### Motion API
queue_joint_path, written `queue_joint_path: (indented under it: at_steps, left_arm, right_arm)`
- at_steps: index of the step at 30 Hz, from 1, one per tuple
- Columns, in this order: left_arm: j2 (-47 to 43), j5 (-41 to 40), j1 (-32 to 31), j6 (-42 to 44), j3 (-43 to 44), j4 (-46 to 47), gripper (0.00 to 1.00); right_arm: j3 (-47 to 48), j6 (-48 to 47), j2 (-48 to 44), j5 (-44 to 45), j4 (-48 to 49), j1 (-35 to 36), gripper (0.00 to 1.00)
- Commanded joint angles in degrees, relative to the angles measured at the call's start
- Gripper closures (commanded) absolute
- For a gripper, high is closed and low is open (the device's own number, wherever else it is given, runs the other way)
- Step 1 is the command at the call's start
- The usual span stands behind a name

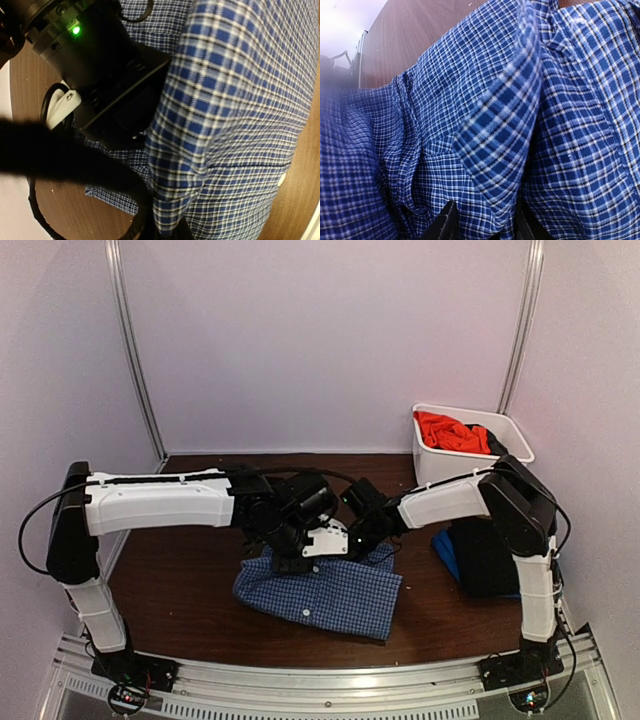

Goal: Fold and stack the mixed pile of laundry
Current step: Fold the 2/3-rectangle-folded shirt at the center of the board.

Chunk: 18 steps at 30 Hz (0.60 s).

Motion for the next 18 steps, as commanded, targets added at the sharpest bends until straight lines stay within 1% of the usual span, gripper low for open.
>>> queue_joint_path:
  at_steps: [1, 5, 8, 11, 14, 16, 18]
  left_arm:
    - [-0.1, -5.5, 1.0, 2.1, -4.0, 8.9, 0.96]
    - [-1.7, -6.8, 0.9, 2.5, -9.3, 15.1, 0.95]
    - [-1.8, -8.2, -0.3, 3.3, -11.3, 18.5, 0.94]
    - [-0.6, -8.2, -0.8, 3.8, -12.1, 19.5, 0.93]
    - [0.9, -7.9, -0.9, 4.1, -12.6, 20.7, 0.93]
    - [1.8, -7.6, -1.0, 4.5, -12.5, 21.5, 0.93]
    - [3.0, -7.7, -0.9, 5.2, -11.8, 22.2, 0.92]
  right_arm:
    - [1.8, 0.8, 0.8, -1.3, -3.2, -0.1, 0.61]
    - [2.1, 2.7, -0.8, -2.1, -1.6, -0.9, 0.58]
    - [4.2, 2.8, -2.2, -0.9, -2.9, -1.9, 0.54]
    - [7.2, 2.6, -3.1, -0.2, -4.2, -4.1, 0.50]
    - [9.2, 2.9, -3.5, 1.1, -4.9, -6.6, 0.49]
    - [9.8, 3.4, -4.0, 1.8, -4.5, -8.3, 0.46]
    - [10.2, 3.6, -4.3, 4.8, -4.5, -9.6, 0.43]
